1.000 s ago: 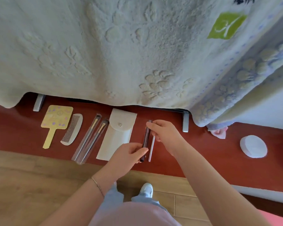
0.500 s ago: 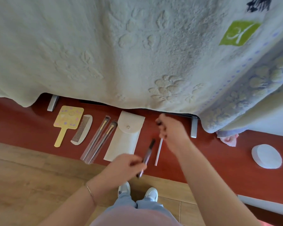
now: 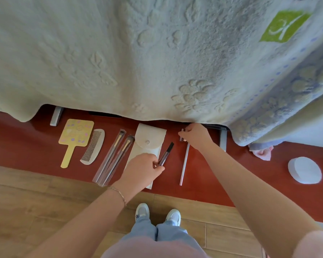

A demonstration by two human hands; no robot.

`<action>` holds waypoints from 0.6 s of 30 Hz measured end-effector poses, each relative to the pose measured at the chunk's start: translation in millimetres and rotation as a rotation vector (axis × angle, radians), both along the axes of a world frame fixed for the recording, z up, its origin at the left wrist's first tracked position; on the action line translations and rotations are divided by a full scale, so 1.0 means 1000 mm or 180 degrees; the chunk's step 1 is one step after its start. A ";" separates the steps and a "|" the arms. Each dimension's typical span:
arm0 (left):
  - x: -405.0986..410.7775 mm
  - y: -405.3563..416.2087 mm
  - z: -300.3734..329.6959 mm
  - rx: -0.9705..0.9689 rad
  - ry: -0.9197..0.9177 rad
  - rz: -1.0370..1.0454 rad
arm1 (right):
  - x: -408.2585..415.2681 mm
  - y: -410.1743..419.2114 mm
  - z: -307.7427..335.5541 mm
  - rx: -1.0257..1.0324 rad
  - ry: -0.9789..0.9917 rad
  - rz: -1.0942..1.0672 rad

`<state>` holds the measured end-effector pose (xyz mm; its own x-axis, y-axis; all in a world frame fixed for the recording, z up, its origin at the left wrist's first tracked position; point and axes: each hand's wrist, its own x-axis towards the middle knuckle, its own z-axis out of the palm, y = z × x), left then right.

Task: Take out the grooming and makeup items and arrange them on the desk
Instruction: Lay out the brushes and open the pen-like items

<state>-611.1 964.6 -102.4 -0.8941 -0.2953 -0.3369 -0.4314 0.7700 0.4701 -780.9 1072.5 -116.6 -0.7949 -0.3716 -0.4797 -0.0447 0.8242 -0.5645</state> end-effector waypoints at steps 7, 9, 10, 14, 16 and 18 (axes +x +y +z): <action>-0.009 0.013 -0.019 -0.0352 -0.0322 -0.0129 | 0.002 -0.017 -0.016 0.0546 0.0037 0.0016; -0.011 0.014 -0.023 -0.0421 -0.0407 -0.0160 | 0.004 -0.020 -0.018 0.0627 0.0070 -0.0039; -0.012 0.014 -0.025 -0.0455 -0.0437 -0.0176 | 0.005 -0.021 -0.019 0.0668 0.0122 -0.0043; -0.014 0.014 -0.030 -0.0519 -0.0503 -0.0239 | 0.008 -0.023 -0.022 0.0752 0.0336 -0.0008; -0.015 0.014 -0.030 -0.0552 -0.0514 -0.0250 | 0.008 -0.023 -0.022 0.0730 0.0370 0.0003; -0.017 0.014 -0.030 -0.0602 -0.0524 -0.0293 | 0.010 -0.020 -0.021 0.0688 0.0399 -0.0001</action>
<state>-627.7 978.4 -132.6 -0.8578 -0.2869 -0.4265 -0.4144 0.8770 0.2434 -770.9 1052.5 -137.1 -0.8533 -0.2708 -0.4456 -0.1030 0.9252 -0.3652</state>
